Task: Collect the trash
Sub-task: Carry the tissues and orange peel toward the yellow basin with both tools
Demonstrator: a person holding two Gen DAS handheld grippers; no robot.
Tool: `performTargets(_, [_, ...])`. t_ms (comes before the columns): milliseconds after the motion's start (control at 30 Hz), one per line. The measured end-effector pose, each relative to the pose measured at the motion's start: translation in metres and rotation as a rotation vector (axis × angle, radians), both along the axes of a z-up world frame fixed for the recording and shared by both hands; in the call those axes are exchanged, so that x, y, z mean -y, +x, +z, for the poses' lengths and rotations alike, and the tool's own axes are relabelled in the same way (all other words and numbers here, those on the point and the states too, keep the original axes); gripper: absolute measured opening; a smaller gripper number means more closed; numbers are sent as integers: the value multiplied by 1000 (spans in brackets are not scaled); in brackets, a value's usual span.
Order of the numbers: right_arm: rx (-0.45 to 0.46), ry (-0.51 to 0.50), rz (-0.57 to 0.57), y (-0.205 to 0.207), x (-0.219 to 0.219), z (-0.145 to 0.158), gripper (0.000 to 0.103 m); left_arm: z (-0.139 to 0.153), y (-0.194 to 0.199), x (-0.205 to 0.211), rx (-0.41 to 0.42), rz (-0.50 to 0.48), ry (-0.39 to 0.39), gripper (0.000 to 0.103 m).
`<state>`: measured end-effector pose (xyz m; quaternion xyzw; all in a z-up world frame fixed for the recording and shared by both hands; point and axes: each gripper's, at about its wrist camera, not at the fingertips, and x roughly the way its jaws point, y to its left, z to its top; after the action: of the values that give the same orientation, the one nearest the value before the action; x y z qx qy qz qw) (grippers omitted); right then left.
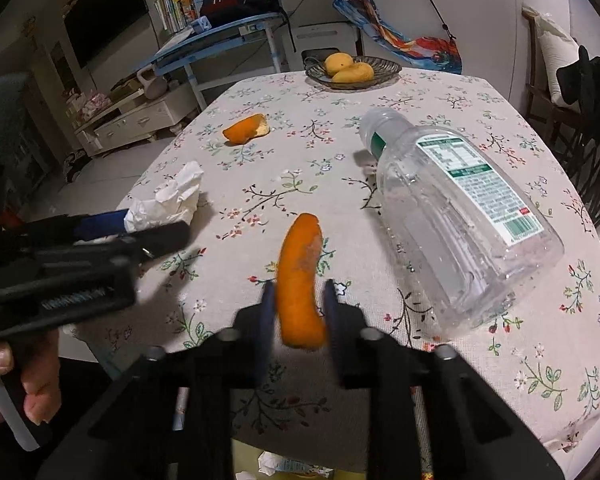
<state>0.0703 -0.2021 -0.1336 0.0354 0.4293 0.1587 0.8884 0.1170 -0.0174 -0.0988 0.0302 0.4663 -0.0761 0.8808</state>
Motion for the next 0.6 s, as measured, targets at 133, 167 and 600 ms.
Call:
performTargets(133, [-1, 31, 5, -4, 4, 3, 18, -2, -2, 5, -4, -29, -5, 13])
performTargets(167, [1, 40, 5, -5, 5, 4, 18, 0, -4, 5, 8, -29, -7, 11])
performTargets(600, [63, 85, 27, -40, 10, 23, 16, 26, -50, -7, 120, -12, -153, 5])
